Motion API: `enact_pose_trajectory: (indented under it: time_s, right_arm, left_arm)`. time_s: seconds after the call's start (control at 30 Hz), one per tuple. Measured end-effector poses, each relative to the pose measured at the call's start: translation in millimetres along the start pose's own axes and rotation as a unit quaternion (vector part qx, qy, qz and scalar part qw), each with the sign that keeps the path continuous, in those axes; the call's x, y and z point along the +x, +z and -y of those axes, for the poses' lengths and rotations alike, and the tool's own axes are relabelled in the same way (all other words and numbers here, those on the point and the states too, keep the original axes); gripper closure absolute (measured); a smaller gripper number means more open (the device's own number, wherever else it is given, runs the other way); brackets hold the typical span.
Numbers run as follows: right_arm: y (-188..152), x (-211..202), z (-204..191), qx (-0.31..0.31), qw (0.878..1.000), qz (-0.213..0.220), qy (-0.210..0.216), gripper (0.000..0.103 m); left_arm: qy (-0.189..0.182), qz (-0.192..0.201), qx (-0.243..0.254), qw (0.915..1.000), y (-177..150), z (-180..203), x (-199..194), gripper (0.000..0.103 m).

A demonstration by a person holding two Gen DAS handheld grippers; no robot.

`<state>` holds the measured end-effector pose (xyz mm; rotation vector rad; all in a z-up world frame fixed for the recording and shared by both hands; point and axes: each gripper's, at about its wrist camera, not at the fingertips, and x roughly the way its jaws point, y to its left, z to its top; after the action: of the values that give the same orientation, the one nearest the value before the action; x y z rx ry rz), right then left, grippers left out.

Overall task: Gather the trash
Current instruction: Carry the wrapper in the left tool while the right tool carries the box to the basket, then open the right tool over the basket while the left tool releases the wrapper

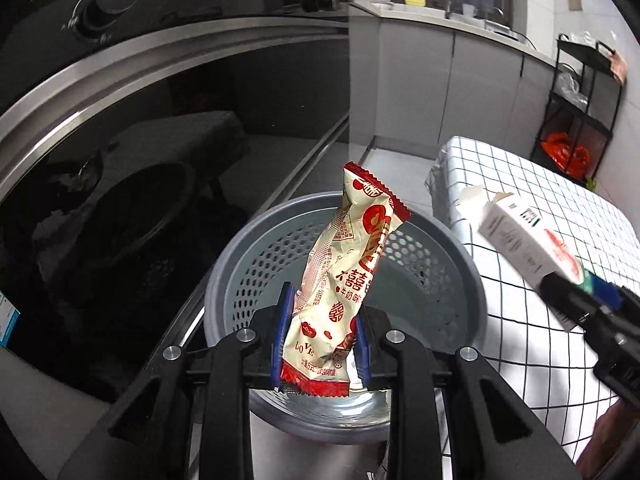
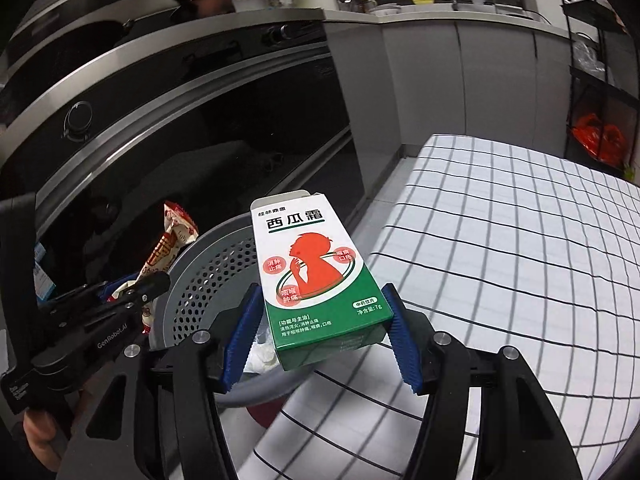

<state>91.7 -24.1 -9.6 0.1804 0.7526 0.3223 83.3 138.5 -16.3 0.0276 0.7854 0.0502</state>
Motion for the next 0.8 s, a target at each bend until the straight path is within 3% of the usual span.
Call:
enact_pose_trajectory:
  time_s: [0.37,0.67,0.8]
  right_arm:
    - [4,38,-22,-0.025,0.999,-0.029,0.015,0.046]
    - [5,35,-16,-0.009,0.999,-0.027,0.02,0.046]
    - [1,31,-15,-0.005,0.999,-0.026,0.019,0.046]
  left_arm:
    - [0.004,-0.014,-0.017,0.9998,0,-18,11,0.071]
    - [0.004,-0.017,-0.032,0.9993,-1,-26,13,0.045]
    - [0.001,-0.013,-0.035,0.9993,0,-26,10,0.043]
